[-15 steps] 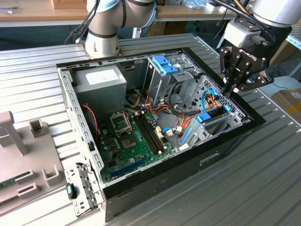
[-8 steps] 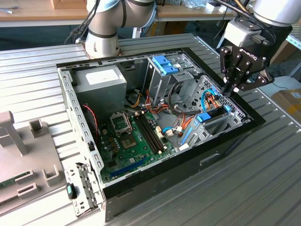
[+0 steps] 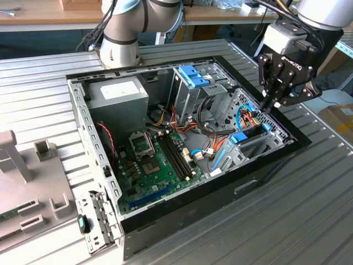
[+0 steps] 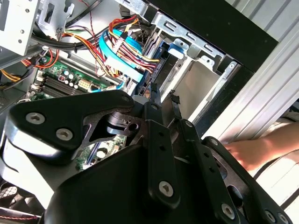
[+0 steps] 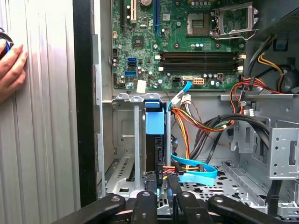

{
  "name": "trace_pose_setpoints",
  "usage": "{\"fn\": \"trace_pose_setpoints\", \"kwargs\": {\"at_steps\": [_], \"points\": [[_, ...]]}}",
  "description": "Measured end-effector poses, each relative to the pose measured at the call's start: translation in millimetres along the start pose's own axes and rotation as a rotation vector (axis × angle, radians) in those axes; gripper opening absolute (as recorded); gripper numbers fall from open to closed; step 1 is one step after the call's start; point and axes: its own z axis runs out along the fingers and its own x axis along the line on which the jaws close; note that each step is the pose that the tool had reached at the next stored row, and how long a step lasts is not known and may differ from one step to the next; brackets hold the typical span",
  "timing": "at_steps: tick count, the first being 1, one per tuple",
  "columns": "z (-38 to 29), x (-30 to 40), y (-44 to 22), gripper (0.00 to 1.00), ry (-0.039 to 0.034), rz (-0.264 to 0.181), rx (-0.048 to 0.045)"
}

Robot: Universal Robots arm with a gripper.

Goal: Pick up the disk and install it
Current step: 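Insert the second disk wire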

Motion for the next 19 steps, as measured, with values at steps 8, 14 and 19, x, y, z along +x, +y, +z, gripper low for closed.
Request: {"fn": "trace_pose_setpoints", "kwargs": {"at_steps": [8,14,19], "points": [[0.7,-0.7,0.0,0.24,-0.0077,0.0,-0.0001],[2.7,-0.9,0.2,0.24,-0.0076,0.0,-0.0001],[3.7,-1.0,0.1,0.24,-0.0077,0.001,-0.0001]]}}
